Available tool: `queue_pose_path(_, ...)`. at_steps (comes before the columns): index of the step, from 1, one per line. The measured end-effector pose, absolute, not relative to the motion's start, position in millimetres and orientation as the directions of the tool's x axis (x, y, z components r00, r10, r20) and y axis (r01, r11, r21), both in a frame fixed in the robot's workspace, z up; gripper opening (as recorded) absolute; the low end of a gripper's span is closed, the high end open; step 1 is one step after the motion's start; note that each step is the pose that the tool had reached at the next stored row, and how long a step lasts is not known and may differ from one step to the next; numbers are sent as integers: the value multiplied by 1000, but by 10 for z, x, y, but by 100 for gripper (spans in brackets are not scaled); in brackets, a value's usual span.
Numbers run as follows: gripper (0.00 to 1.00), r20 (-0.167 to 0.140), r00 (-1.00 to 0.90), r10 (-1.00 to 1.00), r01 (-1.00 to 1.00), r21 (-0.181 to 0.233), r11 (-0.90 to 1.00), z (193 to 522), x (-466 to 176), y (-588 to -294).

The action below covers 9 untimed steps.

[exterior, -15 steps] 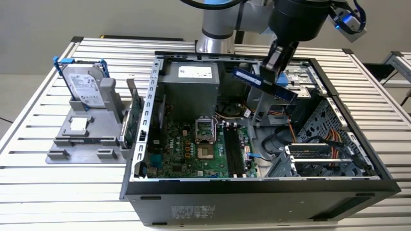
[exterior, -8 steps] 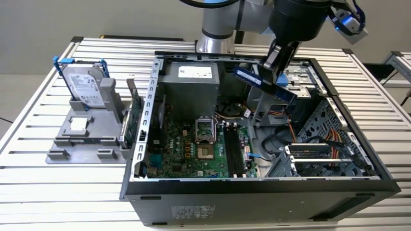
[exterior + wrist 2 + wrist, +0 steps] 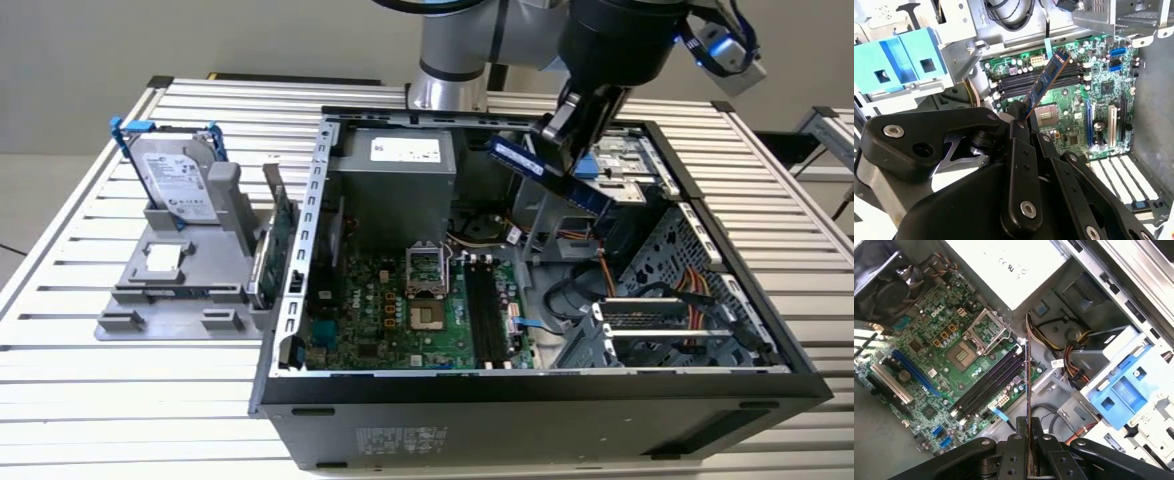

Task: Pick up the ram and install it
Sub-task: 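Insert the ram into the slot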

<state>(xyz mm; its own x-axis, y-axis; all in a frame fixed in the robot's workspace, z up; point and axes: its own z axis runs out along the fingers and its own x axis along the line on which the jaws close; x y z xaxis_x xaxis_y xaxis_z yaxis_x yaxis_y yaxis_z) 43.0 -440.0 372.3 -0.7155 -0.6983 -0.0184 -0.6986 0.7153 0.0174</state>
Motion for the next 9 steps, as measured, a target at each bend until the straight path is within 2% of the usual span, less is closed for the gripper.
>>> queue_pose_path(9, 0, -16, -774, -632, -633, 19, 774, 3723, 430, -4400)
